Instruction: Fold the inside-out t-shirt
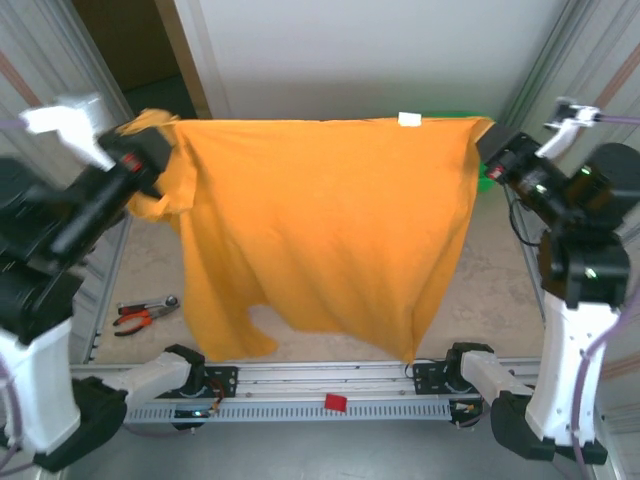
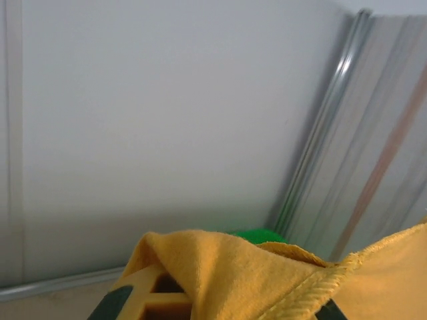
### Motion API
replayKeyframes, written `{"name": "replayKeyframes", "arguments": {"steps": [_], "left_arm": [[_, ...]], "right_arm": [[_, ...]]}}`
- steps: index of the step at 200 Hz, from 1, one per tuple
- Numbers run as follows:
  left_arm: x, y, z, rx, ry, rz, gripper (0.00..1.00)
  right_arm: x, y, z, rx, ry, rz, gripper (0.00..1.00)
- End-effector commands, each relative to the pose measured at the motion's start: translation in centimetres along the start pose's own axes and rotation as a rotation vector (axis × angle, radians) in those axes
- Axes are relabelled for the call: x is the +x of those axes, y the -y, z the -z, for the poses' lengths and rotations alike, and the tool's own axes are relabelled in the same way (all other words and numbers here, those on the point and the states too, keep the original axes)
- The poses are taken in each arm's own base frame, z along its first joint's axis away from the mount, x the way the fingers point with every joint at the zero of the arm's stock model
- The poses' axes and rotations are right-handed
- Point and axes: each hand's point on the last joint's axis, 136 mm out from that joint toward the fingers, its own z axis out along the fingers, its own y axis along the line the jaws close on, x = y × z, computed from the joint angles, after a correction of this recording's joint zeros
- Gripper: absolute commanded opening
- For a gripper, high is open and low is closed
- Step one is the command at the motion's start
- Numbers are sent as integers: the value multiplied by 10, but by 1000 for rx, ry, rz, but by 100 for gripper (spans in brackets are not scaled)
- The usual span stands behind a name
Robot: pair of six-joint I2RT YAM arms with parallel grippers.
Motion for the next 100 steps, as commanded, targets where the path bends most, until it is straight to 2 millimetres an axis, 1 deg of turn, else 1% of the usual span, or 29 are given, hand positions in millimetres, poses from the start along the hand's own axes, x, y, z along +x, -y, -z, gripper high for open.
{"name": "replayKeyframes", "arguments": {"steps": [1, 14, 27, 33, 34, 35, 50, 57, 59, 60, 64, 65, 67, 71, 72, 78, 90, 100], "left_arm": [[84, -57, -97, -157, -252, -49, 4], [122, -86, -140, -186, -318, -38, 4], [160, -115, -181, -215, -374, -39, 5], [178, -128, -199, -233, -405, -41, 5], [181, -131, -202, -236, -412, -43, 5], [185, -133, -205, -238, -418, -44, 5], [232, -166, -248, -270, -506, -48, 5], [255, -178, -268, -273, -545, -58, 5], [265, -183, -273, -276, -565, -63, 5], [264, -184, -276, -277, -560, -64, 5], [275, -192, -287, -285, -578, -68, 5], [274, -192, -288, -285, -575, -70, 5], [284, -197, -293, -288, -594, -71, 5], [290, -203, -303, -292, -602, -77, 4], [299, -207, -305, -295, -618, -75, 4], [313, -217, -319, -301, -637, -74, 4], [329, -230, -341, -302, -652, -68, 3], [337, -238, -353, -300, -639, -54, 4]], "right_arm": [[40, 89, -50, 173, -86, -122, 0], [69, 133, -73, 245, -141, -160, 0], [95, 173, -95, 328, -189, -162, 0], [107, 189, -106, 355, -217, -169, 0], [107, 189, -106, 355, -217, -169, 0], [110, 194, -110, 362, -225, -171, 0], [136, 230, -138, 415, -286, -178, 0], [147, 246, -150, 440, -311, -183, 0], [150, 250, -153, 444, -316, -183, 0], [151, 252, -155, 448, -320, -185, 0], [156, 259, -161, 455, -331, -190, 0], [157, 261, -163, 457, -334, -190, 0], [158, 263, -165, 458, -336, -191, 0], [164, 271, -172, 466, -350, -194, 0], [165, 272, -174, 467, -351, -194, 0], [169, 282, -181, 484, -361, -195, 0], [175, 292, -192, 498, -379, -190, 0], [178, 297, -200, 511, -391, -176, 0]]}}
